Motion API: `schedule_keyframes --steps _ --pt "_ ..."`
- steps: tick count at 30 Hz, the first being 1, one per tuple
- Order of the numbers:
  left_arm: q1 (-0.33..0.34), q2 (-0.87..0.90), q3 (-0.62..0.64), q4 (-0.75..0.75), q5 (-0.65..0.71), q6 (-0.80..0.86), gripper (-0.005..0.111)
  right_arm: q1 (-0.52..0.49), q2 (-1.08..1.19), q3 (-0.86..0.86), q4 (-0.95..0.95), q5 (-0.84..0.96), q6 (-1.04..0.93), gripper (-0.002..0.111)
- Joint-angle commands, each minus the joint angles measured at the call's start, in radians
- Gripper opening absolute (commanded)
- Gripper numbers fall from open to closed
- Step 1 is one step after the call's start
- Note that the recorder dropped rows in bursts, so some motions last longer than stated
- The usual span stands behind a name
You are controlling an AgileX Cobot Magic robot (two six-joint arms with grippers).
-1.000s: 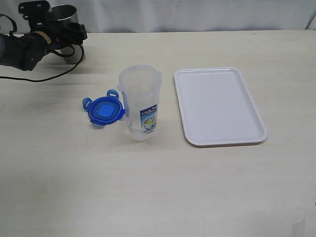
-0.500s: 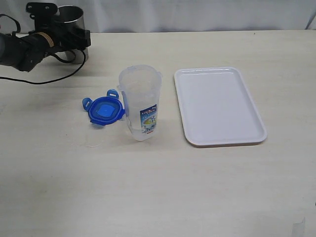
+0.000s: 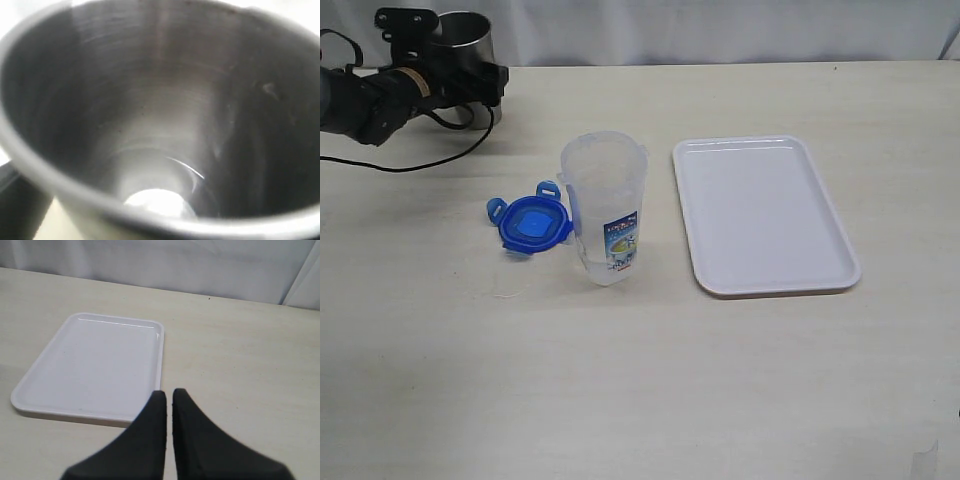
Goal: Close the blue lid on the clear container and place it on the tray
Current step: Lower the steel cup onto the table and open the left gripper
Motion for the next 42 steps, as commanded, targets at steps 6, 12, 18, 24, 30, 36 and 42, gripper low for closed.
schedule_keyframes --steps 6,12,18,24,30,36,42 --pt "-0.003 -0.004 0.002 -0.01 0.033 -0.008 0.096 -0.002 -0.004 0.001 0.003 0.001 0.002 0.005" --pt "-0.003 -0.026 0.031 -0.01 0.012 -0.01 0.096 -0.002 -0.004 0.001 0.003 0.001 0.002 0.005" --pt "0.0 -0.057 0.081 -0.01 -0.023 -0.008 0.096 -0.002 -0.004 0.001 0.003 0.001 0.002 0.005" --pt "0.013 -0.108 0.158 -0.029 -0.054 0.003 0.096 -0.002 -0.004 0.001 0.003 0.001 0.002 0.005" --pt "0.018 -0.181 0.262 -0.029 -0.077 0.052 0.096 -0.002 -0.004 0.001 0.003 0.001 0.002 0.005" --pt "0.018 -0.301 0.377 -0.031 -0.123 0.055 0.096 -0.002 -0.004 0.001 0.003 0.001 0.002 0.005" --pt "0.018 -0.427 0.456 -0.031 -0.12 0.055 0.096 -0.002 -0.004 0.001 0.003 0.001 0.002 0.005"
